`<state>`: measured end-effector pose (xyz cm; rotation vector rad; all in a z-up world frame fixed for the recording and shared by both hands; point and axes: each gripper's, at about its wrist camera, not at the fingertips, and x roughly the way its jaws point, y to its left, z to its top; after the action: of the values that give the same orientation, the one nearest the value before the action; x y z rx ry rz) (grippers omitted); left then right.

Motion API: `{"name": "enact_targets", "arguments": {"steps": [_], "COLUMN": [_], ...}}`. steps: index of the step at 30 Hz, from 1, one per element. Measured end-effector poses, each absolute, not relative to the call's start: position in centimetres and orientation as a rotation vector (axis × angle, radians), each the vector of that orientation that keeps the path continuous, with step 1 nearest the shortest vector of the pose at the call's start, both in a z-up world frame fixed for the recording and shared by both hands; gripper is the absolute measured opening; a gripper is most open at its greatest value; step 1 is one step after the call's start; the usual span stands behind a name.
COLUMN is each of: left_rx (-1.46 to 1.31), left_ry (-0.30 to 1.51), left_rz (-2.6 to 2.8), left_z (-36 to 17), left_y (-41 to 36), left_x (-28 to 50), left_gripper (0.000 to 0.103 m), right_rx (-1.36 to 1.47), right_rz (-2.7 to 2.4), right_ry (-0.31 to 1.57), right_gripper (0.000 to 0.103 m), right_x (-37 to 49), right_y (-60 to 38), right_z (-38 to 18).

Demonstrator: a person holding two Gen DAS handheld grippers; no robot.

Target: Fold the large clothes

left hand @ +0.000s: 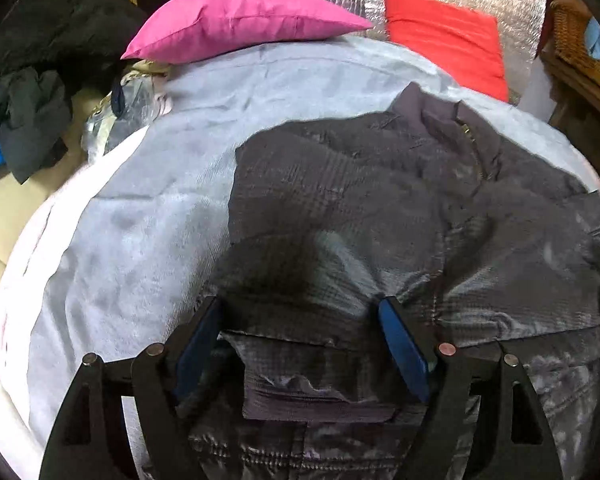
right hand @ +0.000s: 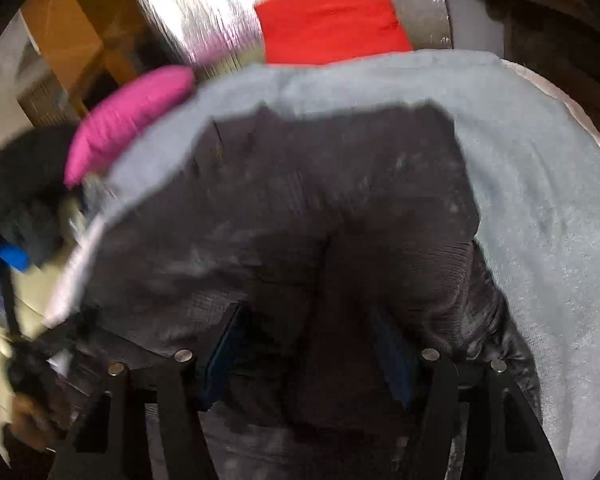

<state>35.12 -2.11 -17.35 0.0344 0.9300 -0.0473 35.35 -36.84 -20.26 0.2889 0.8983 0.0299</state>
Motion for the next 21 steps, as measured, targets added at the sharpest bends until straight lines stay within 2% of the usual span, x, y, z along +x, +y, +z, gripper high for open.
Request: {"name": "enact_targets", "arguments": {"steps": [7, 10, 12, 15, 21], "left_rx": [-0.041, 0.02, 0.025, 0.047, -0.066], "left_ry": [0.826, 0.918, 0.963, 0.929, 0.864], "left_rz": [-0.134, -0.074, -0.064, -0.073, -0.136], "left_z": [-15.4, -17.8, -19.3, -18.4, -16.4], "left_y": [-1.4, -1.8, -1.8, -2.2, -0.9], "left_x": [35.6, 37.0, 37.5, 36.8, 35.5], "left_gripper": [0.081, 0.082, 0.082, 0.082, 0.082], "right_rx": [0.43, 0.448, 0.343, 0.295, 0.459], "right_rz": [-0.005, -0.003, -0.008, -0.02, -0.042], "right_ry": [0.789, 0.875, 0.886, 0.894, 0.798], "right_gripper": [0.066, 0.068, 0.068, 0.069, 0.069], "right_x": [34.0, 35.0, 35.2, 34.7, 32.1], "right_y": [-40.0, -40.6, -39.5, -38.9, -43.1], "right_z": [-18.0, -20.0, -20.4, -19.7, -17.5]}}
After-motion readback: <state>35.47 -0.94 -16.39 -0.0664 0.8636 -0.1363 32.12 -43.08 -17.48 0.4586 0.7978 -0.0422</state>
